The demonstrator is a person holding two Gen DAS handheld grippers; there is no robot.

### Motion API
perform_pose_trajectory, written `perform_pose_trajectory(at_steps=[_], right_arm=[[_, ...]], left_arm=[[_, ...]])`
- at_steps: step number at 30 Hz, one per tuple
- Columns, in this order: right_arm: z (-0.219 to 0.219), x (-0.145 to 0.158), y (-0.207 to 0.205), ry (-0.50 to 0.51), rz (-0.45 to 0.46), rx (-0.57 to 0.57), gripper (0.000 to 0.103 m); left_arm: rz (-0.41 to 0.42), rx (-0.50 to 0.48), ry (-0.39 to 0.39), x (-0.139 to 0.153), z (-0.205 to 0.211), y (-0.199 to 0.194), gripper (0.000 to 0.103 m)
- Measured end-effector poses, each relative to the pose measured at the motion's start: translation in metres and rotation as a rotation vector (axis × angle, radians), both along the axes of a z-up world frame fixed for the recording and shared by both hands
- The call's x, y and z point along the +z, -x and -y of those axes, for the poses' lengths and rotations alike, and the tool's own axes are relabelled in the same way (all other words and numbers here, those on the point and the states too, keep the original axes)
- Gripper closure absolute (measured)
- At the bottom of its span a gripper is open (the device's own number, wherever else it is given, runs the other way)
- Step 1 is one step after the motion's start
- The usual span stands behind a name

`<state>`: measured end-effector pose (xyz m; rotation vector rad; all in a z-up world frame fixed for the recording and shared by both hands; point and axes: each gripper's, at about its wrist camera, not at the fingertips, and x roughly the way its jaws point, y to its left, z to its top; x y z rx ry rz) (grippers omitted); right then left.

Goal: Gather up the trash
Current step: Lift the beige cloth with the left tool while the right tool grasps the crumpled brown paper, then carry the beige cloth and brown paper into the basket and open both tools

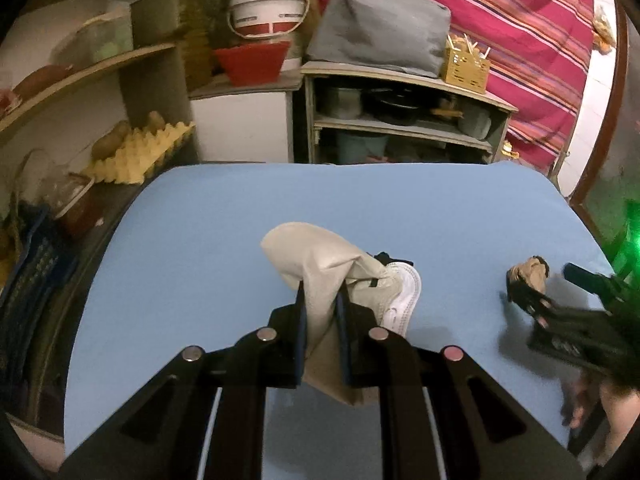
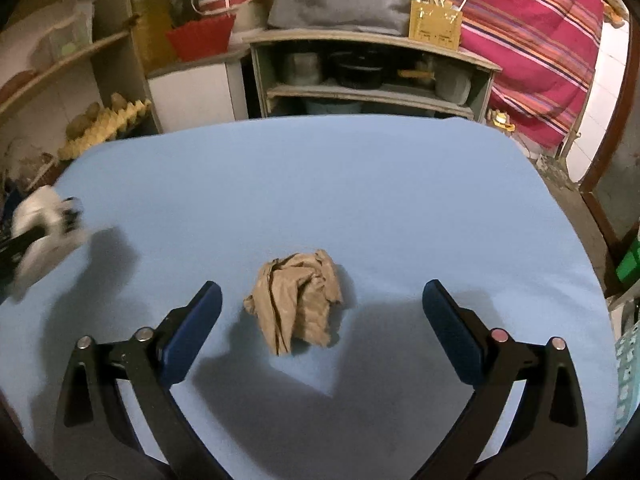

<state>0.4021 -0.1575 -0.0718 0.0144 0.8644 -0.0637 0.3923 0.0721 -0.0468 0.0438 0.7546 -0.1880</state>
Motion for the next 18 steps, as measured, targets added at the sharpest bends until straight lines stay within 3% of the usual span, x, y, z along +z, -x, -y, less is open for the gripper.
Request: perform_pose_trajectory(at_steps=[4,6,12,18], right_arm=[[-0.001,-0.004,-0.004,-0.028,-0.019,0.023,0.039],[-0.002,-0.003,-0.002,-0.027,-0.017,0.043,0.054],[0.009,0.015,0.017,-0.085,0.027,0.074,0.056],[0.062,0.057,0.072,-0.119,0.102,0.064,0.056]], left_arm=[[-0.013,0.017,0.041,0.0,-0.01,0.011,0.089],[-0.01,0.022,0.041,0.0,-0.009,0.014,0.089],[-0.006,0.02,0.047,0.004,0.0,0.021,0.09],[0.042,-0.021,0.039,0.026,0.036,0.05,0.09]])
